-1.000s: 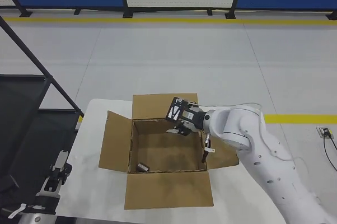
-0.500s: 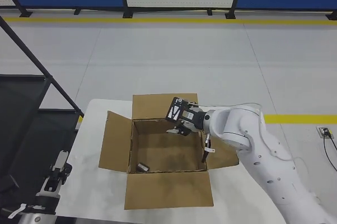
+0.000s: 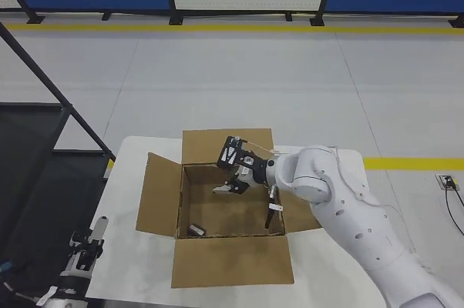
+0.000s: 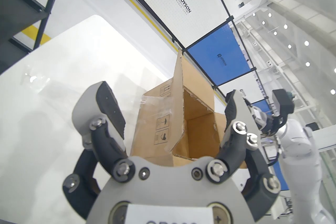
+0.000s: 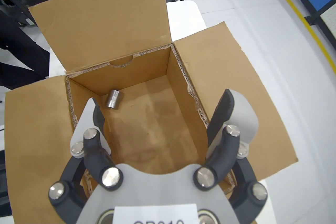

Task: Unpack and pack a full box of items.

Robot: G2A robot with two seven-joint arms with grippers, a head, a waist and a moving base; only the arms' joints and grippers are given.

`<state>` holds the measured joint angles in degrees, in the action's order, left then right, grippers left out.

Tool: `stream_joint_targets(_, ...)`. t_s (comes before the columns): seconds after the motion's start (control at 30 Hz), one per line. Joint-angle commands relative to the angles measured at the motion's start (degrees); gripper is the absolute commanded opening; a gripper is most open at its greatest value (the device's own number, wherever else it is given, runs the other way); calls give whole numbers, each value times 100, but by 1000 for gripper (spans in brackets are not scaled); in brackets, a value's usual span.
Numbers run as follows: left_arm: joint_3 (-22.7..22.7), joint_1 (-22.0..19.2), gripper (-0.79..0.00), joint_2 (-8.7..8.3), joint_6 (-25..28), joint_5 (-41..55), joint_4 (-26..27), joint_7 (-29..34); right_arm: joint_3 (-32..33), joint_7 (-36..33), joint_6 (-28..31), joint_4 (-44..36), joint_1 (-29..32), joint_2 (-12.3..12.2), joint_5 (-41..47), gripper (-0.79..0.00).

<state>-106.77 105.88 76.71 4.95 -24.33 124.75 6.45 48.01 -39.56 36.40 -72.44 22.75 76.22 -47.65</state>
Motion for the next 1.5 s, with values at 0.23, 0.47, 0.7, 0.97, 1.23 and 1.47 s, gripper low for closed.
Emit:
stream_joint_targets(0.23,423,-37,0,9,474,-1092,-378,-706,-496,-442,-763,827,-315,311,1133,0)
stream_joint_targets(0.47,334,-30,0,15,469,-738,-475,-717,-496,-442,-763,827,-315,311,1133,0)
stream_joint_targets(0.7,334,-30,0,15,469,-738,-475,-717,-1087,-753,-1284,985,-501,571,959,0)
stream_joint_targets(0.97,204,-63,0,11,495,-514,-484,-681,-2014,-1150,-1401,2210,-1136,1282,1291,0)
stream_joint_targets(1.23,40,-128,0,3,531,-215,-624,-606,-2593,-1578,-1143,3447,-1437,2021,1695,0)
stream_joint_targets(1.47,-113,-257,0,-13,534,68,-735,-426,-2862,-1784,-1222,4107,-1534,2473,1709,0)
